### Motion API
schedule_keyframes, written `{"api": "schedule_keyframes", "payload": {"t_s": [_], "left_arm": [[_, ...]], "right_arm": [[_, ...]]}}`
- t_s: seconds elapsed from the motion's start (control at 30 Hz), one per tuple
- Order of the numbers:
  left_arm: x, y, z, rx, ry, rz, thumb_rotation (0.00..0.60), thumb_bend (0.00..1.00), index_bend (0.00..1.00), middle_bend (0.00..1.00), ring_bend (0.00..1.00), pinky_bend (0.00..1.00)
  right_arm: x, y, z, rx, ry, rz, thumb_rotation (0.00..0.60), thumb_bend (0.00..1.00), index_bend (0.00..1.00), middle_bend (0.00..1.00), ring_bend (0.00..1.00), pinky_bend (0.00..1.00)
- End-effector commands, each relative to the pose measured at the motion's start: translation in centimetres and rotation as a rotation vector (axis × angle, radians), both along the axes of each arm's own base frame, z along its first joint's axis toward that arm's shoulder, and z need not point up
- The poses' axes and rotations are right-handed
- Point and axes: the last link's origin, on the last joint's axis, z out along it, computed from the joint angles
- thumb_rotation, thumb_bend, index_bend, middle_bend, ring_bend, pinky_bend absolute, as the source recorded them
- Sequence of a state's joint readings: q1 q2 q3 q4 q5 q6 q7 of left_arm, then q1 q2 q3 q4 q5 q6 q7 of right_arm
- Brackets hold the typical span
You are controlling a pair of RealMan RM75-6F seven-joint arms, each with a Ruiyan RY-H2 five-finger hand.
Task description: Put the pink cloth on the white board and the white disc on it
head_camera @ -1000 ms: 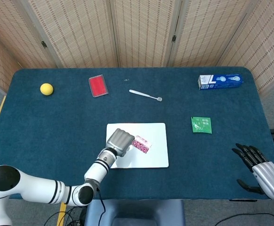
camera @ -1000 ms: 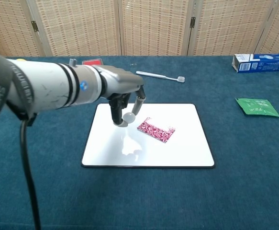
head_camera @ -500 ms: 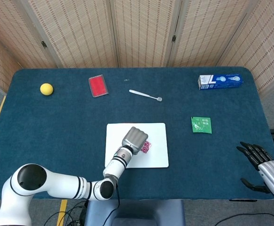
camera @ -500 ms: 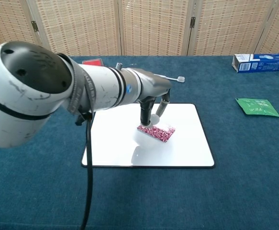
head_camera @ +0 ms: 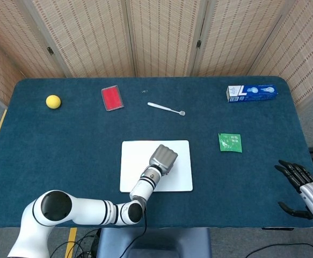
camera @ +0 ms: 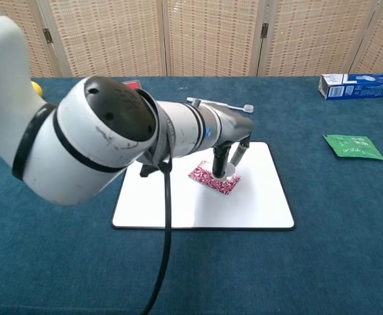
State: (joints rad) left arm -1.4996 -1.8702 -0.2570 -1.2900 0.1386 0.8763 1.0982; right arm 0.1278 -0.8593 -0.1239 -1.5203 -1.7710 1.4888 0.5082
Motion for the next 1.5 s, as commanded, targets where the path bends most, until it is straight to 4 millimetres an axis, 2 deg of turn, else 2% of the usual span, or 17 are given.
{"api": "schedule_keyframes", "payload": {"t_s": [0.03, 0.17, 0.4, 0.5, 0.63, 0.77, 0.87, 0.93, 1.03, 1.07, 1.17, 1.3, 1.37, 1.5], "left_arm": [[0.2, 0.0, -0.7, -0.012, 0.003, -0.002, 0.600, 0.35, 0.59, 1.00, 1.00, 0.90], [0.0, 0.3, -1.2, -0.016, 0.005, 0.000, 0.600, 0.35, 0.55, 1.00, 1.00, 0.90], [-0.5, 0.8, -0.8, 0.001, 0.004, 0.001, 0.600, 0.35, 0.36, 1.00, 1.00, 0.90], [-0.5, 0.8, -0.3, 0.016, 0.003, -0.011, 0.600, 0.33, 0.32, 1.00, 1.00, 0.90], [-0.3, 0.5, 0.7, 0.028, -0.003, -0.024, 0.600, 0.33, 0.31, 1.00, 1.00, 0.90], [0.0, -0.8, 2.5, 0.033, -0.027, -0.050, 0.600, 0.33, 0.31, 1.00, 1.00, 0.91], [-0.2, -2.4, 5.1, 0.051, -0.061, -0.087, 0.600, 0.33, 0.31, 1.00, 1.00, 0.90], [-1.1, -3.7, 7.5, 0.079, -0.086, -0.107, 0.600, 0.33, 0.30, 1.00, 0.99, 0.89], [-3.7, -5.8, 11.3, 0.130, -0.129, -0.104, 0.600, 0.33, 0.26, 1.00, 0.92, 0.80], [-5.2, -6.7, 12.9, 0.153, -0.147, -0.093, 0.600, 0.33, 0.24, 0.99, 0.87, 0.76], [-9.5, -8.7, 16.2, 0.216, -0.167, -0.050, 0.600, 0.32, 0.19, 0.86, 0.71, 0.64], [-17.0, -12.3, 20.8, 0.340, -0.204, 0.033, 0.600, 0.31, 0.13, 0.63, 0.45, 0.52], [-20.7, -14.2, 22.7, 0.410, -0.239, 0.058, 0.600, 0.31, 0.13, 0.56, 0.38, 0.49], [-26.4, -17.5, 25.4, 0.544, -0.268, 0.063, 0.600, 0.31, 0.12, 0.40, 0.23, 0.40]], "right_arm": [[0.0, 0.1, 0.1, -0.001, -0.003, 0.001, 0.600, 0.19, 0.00, 0.00, 0.00, 0.00], [-0.1, 0.2, 0.3, -0.007, -0.005, 0.000, 0.600, 0.19, 0.00, 0.00, 0.00, 0.00], [-0.1, 0.3, 0.2, -0.008, 0.002, -0.002, 0.600, 0.19, 0.00, 0.00, 0.00, 0.00], [-0.1, 0.3, 0.1, -0.006, 0.006, -0.001, 0.600, 0.19, 0.00, 0.00, 0.00, 0.00], [0.0, 0.3, -0.1, -0.002, 0.013, 0.000, 0.600, 0.19, 0.00, 0.00, 0.00, 0.00], [0.0, 0.3, -0.2, 0.002, 0.019, 0.002, 0.600, 0.19, 0.00, 0.00, 0.00, 0.00], [0.1, 0.4, -0.3, 0.004, 0.021, 0.008, 0.600, 0.19, 0.00, 0.00, 0.00, 0.00], [0.2, 0.5, -0.4, 0.004, 0.025, 0.012, 0.600, 0.19, 0.00, 0.00, 0.00, 0.00], [0.2, 0.6, -0.5, 0.004, 0.029, 0.013, 0.600, 0.19, 0.00, 0.00, 0.00, 0.00], [0.3, 0.6, -0.5, 0.004, 0.033, 0.013, 0.600, 0.19, 0.00, 0.00, 0.00, 0.00], [0.4, 0.6, -0.9, 0.010, 0.046, 0.013, 0.600, 0.19, 0.00, 0.00, 0.00, 0.00], [0.4, 0.4, -1.5, 0.002, 0.072, -0.002, 0.600, 0.19, 0.00, 0.00, 0.00, 0.00], [0.5, 0.3, -1.8, -0.010, 0.094, -0.013, 0.600, 0.19, 0.00, 0.00, 0.00, 0.00], [0.7, 0.0, -2.6, -0.032, 0.140, -0.025, 0.600, 0.19, 0.00, 0.00, 0.00, 0.00]]}}
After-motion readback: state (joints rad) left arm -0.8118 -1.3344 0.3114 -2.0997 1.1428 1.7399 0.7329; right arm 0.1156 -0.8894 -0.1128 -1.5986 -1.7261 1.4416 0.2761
